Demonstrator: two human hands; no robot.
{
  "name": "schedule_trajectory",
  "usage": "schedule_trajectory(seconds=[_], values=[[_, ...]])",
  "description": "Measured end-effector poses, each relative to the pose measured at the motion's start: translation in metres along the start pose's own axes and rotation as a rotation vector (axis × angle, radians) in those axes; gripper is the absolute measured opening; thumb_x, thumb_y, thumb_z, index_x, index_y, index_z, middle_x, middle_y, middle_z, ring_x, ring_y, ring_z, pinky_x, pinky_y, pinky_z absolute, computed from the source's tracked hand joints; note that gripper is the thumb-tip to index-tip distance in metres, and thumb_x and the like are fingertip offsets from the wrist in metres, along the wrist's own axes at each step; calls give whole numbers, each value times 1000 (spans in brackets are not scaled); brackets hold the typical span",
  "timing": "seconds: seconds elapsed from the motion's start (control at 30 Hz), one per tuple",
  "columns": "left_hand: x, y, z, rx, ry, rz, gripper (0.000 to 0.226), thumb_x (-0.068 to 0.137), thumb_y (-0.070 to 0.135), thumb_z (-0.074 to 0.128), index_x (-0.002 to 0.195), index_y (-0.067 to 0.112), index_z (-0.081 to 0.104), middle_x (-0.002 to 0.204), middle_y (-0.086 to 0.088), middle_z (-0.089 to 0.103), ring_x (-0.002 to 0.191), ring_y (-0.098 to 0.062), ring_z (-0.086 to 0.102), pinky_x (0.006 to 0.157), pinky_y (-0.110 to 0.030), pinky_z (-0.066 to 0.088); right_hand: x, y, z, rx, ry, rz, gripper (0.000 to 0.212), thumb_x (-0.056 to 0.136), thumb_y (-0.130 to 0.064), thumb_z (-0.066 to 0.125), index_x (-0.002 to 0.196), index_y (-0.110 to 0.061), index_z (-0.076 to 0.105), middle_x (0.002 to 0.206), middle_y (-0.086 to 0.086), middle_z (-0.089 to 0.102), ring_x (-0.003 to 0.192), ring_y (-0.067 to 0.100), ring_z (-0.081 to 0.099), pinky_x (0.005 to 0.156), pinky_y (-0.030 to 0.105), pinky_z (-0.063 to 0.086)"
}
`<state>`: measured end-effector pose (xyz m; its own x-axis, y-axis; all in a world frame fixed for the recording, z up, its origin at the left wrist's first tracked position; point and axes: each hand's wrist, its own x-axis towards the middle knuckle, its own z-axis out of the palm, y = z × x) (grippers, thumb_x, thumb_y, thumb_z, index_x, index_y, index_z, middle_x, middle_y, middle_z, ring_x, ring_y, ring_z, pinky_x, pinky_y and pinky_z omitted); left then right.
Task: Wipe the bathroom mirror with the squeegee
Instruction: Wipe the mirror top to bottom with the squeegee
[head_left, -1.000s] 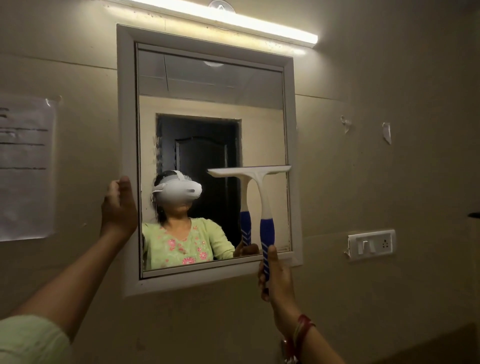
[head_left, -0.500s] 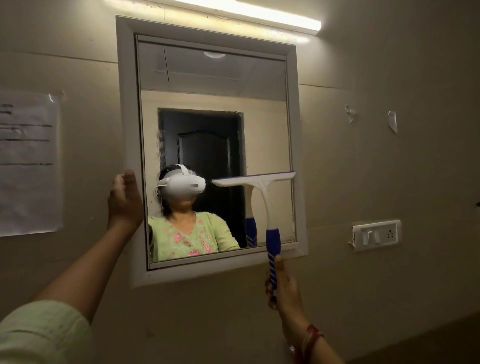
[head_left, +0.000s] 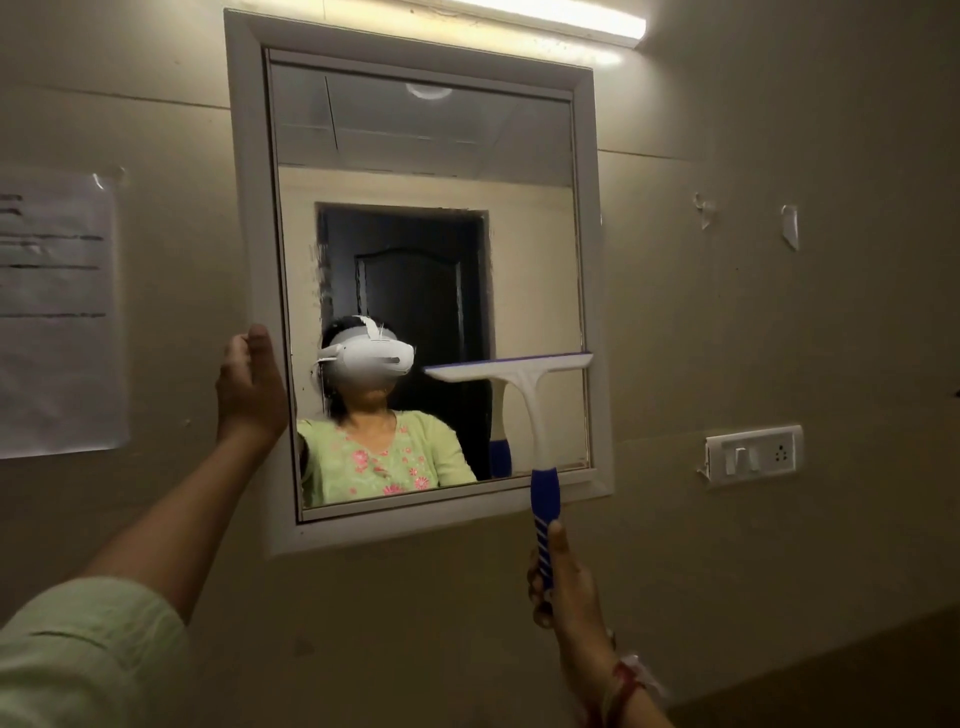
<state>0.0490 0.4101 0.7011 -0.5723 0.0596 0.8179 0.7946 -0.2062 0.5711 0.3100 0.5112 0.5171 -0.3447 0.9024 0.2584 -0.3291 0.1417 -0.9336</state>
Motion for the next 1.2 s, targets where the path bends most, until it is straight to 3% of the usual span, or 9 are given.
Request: schedule_trajectory(seconds=[0.2,0.47,0.7,0.97,1.2], values=[[0,-1,0,-9,-6,-12,39,96,45,21,88,13,44,82,-12,47,79,-21,45,70,-32,30,12,-23,4,37,-18,-64,51,69,-67,44,63,-17,52,47,-7,45,39,5,38,37,17,31],[1,-2,0,5,-9,-16,39,96,45,20,90,14,43,84,-13,48,80,-22,45,72,-33,31,-5,25,-10,47,-27,71,54,69,-68,45,66,-15,54,44,-7,48,36,6,40,36,18,31],[0,0,0,25,10,-10,40,97,41,21,86,10,43,79,-11,45,77,-20,42,65,-28,25,6,-4,0,29,-80,-15,54,71,-69,42,68,-16,53,52,-4,46,42,8,39,39,19,31],[2,-2,1,34,10,-8,41,97,41,21,88,9,45,83,-13,45,79,-21,42,66,-29,25,-19,55,-16,52,-22,196,55,66,-68,44,57,-14,53,42,-2,45,34,11,36,38,16,26],[1,1,1,49,19,-16,37,97,41,21,85,12,41,82,-12,45,78,-20,42,62,-26,22,-12,41,-9,47,-55,141,53,72,-68,42,63,-17,53,45,-6,47,38,8,40,37,17,29]])
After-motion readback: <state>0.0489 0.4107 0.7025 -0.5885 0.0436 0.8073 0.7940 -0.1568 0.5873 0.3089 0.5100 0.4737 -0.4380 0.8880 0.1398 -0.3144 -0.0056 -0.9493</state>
